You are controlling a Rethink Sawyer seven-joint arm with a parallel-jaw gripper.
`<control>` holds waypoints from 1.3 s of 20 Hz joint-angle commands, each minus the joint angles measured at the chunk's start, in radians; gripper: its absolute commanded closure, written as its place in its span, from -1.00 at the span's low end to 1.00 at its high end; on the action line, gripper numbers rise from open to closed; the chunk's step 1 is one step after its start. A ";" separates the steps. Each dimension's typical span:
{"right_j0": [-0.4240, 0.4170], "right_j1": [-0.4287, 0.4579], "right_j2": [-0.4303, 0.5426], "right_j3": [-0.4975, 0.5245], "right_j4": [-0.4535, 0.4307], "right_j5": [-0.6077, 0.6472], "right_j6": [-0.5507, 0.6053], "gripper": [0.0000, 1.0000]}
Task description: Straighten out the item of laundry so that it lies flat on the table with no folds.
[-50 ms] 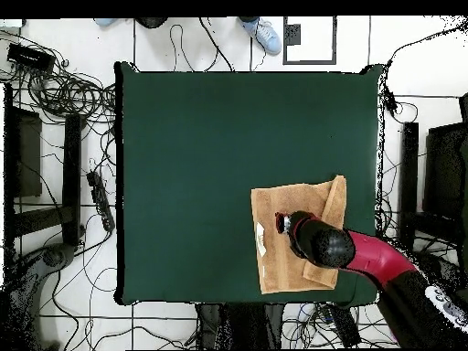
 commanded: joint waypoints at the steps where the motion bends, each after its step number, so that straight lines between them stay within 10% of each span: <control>1: 0.059 0.117 0.031 -0.002 0.060 -0.097 0.207 -1.00; 20: 0.060 0.257 0.099 -0.071 0.094 -0.196 0.176 -1.00; 21: 0.059 0.259 0.097 -0.071 0.095 -0.210 0.183 1.00; 26: 0.065 0.260 0.084 -0.076 0.091 -0.245 0.195 1.00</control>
